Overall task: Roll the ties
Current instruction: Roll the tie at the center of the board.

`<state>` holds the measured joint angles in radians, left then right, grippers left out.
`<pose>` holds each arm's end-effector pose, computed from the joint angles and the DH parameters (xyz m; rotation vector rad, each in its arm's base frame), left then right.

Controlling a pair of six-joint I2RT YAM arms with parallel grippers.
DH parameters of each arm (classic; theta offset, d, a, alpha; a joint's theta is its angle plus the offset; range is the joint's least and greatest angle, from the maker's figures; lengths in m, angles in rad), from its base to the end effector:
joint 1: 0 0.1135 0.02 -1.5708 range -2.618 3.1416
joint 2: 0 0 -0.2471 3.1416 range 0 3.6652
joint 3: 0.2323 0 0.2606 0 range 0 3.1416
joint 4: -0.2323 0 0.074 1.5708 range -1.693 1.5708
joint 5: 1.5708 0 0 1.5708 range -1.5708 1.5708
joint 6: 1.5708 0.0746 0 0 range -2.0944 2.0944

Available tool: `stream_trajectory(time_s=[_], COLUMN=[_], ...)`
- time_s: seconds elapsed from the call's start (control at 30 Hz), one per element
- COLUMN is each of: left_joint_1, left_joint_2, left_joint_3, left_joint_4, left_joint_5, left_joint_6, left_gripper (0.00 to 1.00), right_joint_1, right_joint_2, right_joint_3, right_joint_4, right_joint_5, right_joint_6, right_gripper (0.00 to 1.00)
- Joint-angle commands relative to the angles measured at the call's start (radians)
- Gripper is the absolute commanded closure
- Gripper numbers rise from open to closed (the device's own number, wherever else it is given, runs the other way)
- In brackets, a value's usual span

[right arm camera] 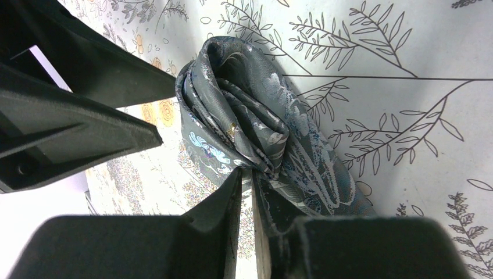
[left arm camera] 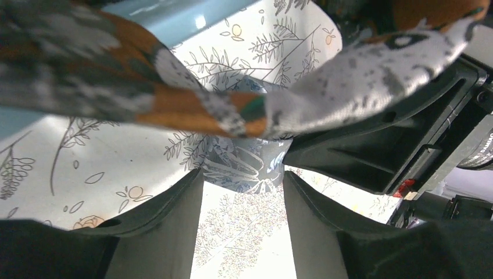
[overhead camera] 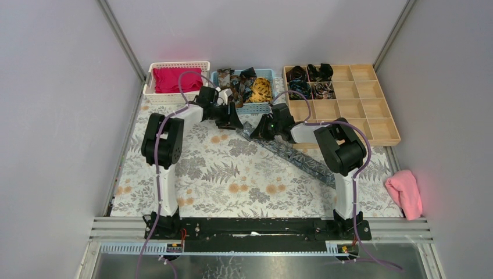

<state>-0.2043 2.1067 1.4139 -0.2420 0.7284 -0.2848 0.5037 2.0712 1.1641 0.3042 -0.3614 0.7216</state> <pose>0.4371 -0.1413 0.1058 0.2111 2.4895 -1.1145 0.3906 0.2454 0.0860 0.0310 2.3417 1.0531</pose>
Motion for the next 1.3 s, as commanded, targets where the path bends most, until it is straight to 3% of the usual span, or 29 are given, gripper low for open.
stream_trajectory(time_s=[0.0,0.4,0.67,1.0,1.17,1.27], left_joint_1=[0.013,0.011,-0.024,-0.063,-0.090,-0.122], left_joint_2=[0.032,0.096,0.147,0.112,0.021,-0.072], left_joint_3=[0.039,0.121,0.139,0.069,-0.019,-0.095], left_joint_4=[-0.023,-0.022,-0.071,-0.045,-0.040,-0.013], left_joint_5=[-0.027,0.104,0.121,0.122,-0.065,-0.240], left_joint_6=[0.024,0.048,0.084,0.066,0.023,-0.054], left_gripper=[0.40,0.39,0.41,0.77,0.96,1.00], right_joint_1=[-0.002,-0.002,-0.004,-0.002,-0.003,-0.004], right_joint_2=[0.035,0.040,0.045,0.032,-0.010,-0.072], right_joint_3=[-0.014,-0.009,-0.004,-0.012,-0.012,-0.025], right_joint_4=[-0.076,-0.070,-0.066,-0.057,-0.075,-0.100], right_joint_5=[0.017,0.000,-0.003,-0.010,-0.006,0.022], right_joint_6=[-0.038,-0.039,-0.035,-0.034,-0.051,-0.066], right_gripper=[0.81,0.81,0.81,0.81,0.79,0.76])
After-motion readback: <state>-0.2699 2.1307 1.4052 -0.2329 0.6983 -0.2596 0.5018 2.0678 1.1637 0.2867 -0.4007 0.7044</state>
